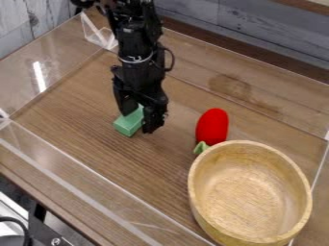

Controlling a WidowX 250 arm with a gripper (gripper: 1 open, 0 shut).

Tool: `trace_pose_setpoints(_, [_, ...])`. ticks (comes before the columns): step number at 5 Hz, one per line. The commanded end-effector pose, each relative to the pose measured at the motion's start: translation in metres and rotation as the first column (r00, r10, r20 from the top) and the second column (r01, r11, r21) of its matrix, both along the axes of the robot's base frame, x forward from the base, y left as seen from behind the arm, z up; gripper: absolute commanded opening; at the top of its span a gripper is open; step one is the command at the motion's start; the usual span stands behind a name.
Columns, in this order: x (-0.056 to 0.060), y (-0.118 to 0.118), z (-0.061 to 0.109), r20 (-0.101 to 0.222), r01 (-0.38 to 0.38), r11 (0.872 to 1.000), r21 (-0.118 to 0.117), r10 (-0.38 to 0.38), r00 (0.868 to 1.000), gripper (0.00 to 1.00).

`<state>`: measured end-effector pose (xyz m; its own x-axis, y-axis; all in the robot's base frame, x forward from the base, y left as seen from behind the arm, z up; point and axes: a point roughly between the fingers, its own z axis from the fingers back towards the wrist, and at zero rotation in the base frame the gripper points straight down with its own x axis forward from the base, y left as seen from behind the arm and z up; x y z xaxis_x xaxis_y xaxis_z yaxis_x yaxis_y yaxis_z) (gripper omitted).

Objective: Put the green block in the brown bowl

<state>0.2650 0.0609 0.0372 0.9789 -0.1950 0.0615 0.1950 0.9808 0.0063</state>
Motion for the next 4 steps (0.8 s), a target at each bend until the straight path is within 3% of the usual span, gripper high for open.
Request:
trace_pose_setpoints(1, [0.0045, -0.001, 0.0079, 0.031, 0.007, 1.0, 0.01, -0.007, 1.0, 1.0])
trace_pose_setpoints(4, [0.0144, 0.001, -0.0006, 0.024, -0.004, 1.0, 0.009, 0.004, 1.0, 1.0])
